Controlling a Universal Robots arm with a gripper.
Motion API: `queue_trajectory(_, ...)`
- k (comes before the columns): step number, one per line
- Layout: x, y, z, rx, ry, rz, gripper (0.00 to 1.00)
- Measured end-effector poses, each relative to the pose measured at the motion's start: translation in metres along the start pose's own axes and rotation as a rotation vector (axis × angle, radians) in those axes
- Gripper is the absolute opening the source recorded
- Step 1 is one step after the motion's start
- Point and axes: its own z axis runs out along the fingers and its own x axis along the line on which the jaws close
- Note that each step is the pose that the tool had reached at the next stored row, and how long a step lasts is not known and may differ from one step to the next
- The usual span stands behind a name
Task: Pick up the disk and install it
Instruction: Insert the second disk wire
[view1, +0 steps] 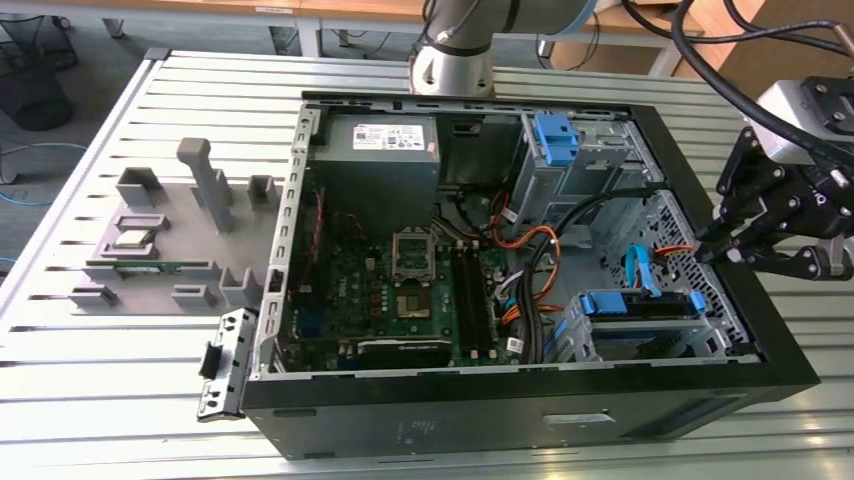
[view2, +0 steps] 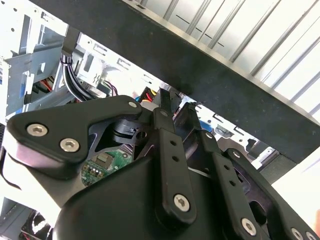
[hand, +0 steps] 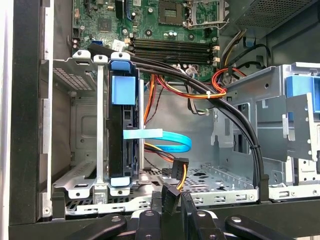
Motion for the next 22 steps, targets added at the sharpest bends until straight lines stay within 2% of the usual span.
queue_trajectory(12,-0.0007,-0.0038,-0.0029,-0.0068,-0.0002,0.001,0.29)
queue_trajectory(14,-0.0007,-0.0039,-0.0029,-0.0206,0.0000,0.004,0.29)
queue_trajectory(16,-0.0007,-0.0039,-0.0029,-0.0209,0.0001,0.004,0.29)
queue_trajectory(18,-0.0007,-0.0040,-0.0029,-0.0215,0.0042,0.004,0.29)
queue_trajectory(22,-0.0009,-0.0046,-0.0030,-0.0235,0.0060,0.005,0.29)
